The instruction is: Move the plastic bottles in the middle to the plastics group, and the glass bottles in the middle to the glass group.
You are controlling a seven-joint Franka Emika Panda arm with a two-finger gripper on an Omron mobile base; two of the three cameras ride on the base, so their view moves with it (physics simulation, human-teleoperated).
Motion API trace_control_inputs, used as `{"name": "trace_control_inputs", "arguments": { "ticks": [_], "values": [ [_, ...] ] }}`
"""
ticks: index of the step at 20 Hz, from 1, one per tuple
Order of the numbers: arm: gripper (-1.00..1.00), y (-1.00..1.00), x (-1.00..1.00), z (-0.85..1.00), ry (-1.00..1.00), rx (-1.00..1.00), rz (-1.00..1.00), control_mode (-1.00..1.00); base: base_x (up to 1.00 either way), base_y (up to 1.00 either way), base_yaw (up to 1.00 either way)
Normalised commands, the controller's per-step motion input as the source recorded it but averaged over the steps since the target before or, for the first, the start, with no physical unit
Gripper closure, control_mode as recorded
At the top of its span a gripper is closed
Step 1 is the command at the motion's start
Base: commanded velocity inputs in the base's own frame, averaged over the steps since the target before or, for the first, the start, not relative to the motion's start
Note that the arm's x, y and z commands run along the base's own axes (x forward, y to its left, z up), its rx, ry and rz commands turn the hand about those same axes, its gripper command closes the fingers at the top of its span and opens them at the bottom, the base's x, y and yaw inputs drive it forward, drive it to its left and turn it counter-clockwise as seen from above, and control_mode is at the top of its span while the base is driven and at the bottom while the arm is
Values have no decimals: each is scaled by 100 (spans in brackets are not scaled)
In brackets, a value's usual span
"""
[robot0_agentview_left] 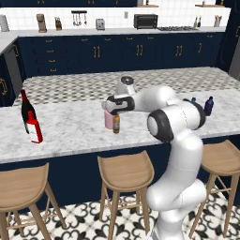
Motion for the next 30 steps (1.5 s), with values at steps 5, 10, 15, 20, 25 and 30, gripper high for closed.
{"name": "trace_control_inputs", "arguments": {
  "ticks": [5,10,15,20,25,30],
  "values": [
    [-100,16,10,-19,0,0,0,-100,0,0,0],
    [-100,12,9,-10,0,0,0,-100,0,0,0],
    [-100,1,7,-4,0,0,1,-100,0,0,0],
    [100,-2,8,-4,0,0,0,-100,0,0,0],
    [100,-5,1,-4,0,0,0,-100,0,0,0],
    [100,-6,0,-5,-1,0,0,-100,0,0,0]
  ]
}}
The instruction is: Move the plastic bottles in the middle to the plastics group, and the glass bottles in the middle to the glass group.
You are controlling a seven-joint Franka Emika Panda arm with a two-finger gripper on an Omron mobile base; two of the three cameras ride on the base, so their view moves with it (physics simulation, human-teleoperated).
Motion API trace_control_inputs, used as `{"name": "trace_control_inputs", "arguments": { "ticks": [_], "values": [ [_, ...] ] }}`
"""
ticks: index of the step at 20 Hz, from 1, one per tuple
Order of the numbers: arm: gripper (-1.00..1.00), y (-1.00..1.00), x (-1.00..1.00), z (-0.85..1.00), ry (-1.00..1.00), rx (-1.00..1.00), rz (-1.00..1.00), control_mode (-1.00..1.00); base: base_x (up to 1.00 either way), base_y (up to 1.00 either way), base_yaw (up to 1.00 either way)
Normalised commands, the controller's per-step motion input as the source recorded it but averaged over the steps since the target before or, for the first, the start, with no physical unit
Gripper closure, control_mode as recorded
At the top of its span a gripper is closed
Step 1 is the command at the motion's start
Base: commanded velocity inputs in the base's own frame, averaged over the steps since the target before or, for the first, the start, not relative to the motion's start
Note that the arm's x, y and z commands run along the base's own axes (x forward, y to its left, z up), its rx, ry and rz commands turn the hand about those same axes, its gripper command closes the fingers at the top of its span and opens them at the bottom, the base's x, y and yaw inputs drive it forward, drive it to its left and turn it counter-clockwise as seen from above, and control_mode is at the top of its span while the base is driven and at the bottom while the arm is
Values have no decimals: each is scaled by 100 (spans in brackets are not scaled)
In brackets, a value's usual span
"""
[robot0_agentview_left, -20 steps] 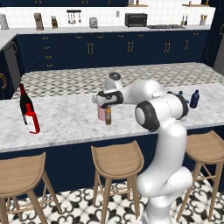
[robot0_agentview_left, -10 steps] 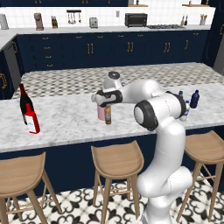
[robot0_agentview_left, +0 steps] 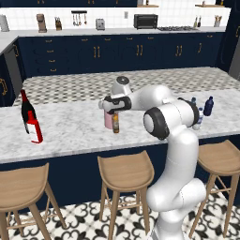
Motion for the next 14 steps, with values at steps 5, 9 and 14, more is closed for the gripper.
{"name": "trace_control_inputs", "arguments": {
  "ticks": [5,9,14],
  "values": [
    [100,-11,0,0,-3,0,0,-100,0,0,0],
    [100,2,-32,7,-5,0,2,-100,0,0,0],
    [100,30,-45,10,-2,0,10,-100,0,0,0]
  ]
}}
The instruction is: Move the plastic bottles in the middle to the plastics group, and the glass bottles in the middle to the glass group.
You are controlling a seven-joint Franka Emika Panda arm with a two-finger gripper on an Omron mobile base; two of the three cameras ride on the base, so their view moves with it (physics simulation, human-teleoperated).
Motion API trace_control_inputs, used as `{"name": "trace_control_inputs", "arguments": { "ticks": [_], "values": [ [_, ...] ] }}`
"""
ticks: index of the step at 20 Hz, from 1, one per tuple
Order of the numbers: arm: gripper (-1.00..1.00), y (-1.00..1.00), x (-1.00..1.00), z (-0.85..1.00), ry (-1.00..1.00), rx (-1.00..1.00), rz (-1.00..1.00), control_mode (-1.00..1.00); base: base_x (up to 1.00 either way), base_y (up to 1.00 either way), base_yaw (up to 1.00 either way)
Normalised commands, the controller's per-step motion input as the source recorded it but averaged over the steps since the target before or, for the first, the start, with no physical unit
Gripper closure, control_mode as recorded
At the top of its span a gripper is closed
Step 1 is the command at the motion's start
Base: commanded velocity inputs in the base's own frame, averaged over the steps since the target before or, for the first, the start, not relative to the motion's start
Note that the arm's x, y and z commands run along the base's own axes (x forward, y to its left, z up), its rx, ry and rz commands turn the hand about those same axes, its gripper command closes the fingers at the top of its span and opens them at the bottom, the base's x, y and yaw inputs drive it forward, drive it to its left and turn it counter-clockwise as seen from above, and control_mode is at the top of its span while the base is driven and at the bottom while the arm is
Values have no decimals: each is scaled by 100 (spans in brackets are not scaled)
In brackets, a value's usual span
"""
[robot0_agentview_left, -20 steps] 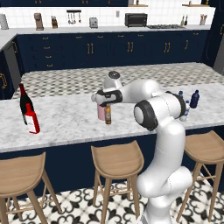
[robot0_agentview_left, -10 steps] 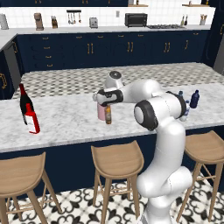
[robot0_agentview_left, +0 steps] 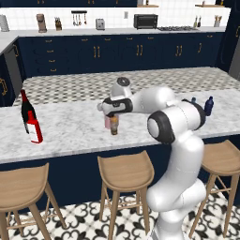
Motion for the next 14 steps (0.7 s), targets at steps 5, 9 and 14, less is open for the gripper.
{"name": "trace_control_inputs", "arguments": {
  "ticks": [5,9,14],
  "values": [
    [100,62,-17,15,-1,0,13,-100,0,0,0],
    [100,70,-3,17,0,0,15,-100,0,0,0],
    [100,68,0,12,0,0,13,-100,0,0,0]
  ]
}}
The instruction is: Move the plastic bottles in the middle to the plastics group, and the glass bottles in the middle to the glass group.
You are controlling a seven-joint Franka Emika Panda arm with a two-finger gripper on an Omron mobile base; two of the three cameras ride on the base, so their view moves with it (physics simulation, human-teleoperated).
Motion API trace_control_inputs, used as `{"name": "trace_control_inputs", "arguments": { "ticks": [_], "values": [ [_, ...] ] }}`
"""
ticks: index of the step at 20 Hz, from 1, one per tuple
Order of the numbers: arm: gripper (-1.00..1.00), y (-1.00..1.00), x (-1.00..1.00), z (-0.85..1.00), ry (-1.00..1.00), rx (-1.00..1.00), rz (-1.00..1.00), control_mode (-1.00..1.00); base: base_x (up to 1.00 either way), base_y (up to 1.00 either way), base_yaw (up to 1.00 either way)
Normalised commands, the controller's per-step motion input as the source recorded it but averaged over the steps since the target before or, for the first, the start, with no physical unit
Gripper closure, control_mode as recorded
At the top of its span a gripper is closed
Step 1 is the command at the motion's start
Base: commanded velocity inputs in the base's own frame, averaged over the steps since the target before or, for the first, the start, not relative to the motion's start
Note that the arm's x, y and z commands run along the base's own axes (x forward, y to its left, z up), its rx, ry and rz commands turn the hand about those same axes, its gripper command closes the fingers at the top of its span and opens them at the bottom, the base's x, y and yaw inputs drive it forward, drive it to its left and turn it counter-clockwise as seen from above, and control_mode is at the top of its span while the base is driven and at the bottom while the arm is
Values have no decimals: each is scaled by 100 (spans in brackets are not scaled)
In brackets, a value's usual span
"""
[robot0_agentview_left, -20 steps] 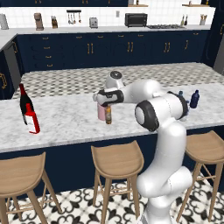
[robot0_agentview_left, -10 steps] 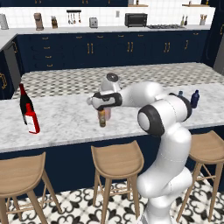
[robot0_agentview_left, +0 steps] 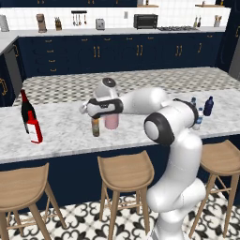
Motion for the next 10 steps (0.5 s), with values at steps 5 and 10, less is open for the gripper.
{"name": "trace_control_inputs", "arguments": {
  "ticks": [5,10],
  "values": [
    [100,72,0,14,0,0,11,-100,0,0,0],
    [100,75,8,5,0,0,7,-100,0,0,0]
  ]
}}
